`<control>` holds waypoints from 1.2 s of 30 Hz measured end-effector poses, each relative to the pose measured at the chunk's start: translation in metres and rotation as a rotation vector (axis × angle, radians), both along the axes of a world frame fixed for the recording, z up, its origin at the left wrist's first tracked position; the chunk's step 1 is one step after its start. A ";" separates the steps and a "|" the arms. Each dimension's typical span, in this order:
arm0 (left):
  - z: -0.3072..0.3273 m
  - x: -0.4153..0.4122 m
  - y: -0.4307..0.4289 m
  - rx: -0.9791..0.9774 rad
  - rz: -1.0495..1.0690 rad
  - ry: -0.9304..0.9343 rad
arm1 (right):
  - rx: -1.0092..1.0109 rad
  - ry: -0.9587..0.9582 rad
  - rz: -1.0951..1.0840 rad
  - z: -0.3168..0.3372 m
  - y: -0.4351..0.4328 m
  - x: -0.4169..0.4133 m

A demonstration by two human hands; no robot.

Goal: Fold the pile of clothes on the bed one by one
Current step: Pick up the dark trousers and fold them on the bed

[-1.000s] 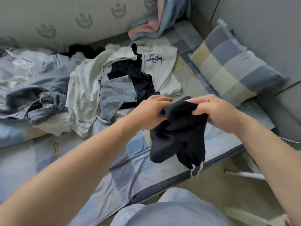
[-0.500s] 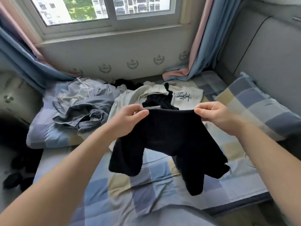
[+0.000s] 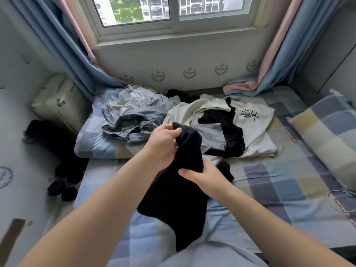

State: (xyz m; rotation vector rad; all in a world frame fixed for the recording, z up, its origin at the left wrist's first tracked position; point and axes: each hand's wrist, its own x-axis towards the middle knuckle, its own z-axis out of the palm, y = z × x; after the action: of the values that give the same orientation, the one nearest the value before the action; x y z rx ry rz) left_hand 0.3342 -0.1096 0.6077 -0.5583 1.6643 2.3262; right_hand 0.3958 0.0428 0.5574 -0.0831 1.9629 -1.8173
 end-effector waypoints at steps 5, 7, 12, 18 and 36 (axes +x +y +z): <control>-0.032 -0.012 -0.055 -0.114 0.275 -0.085 | 0.173 0.088 -0.011 -0.013 0.014 -0.020; -0.045 -0.013 -0.069 -0.140 0.340 -0.110 | 0.286 0.128 0.045 -0.010 0.026 -0.028; -0.062 -0.011 -0.078 -0.063 0.466 -0.112 | 0.478 0.012 0.274 -0.004 0.044 -0.039; -0.065 0.007 -0.081 -0.291 0.389 -0.164 | 0.291 -0.031 0.191 0.023 0.055 -0.029; -0.029 0.030 -0.054 -0.517 -0.396 0.241 | 0.453 0.003 0.369 0.074 0.090 -0.028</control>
State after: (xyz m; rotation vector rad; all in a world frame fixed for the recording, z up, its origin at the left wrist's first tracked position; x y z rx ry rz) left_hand 0.3637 -0.1632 0.5783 -0.0109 2.2607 1.7357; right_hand 0.3680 0.1326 0.6314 -0.2808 2.1422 -1.1197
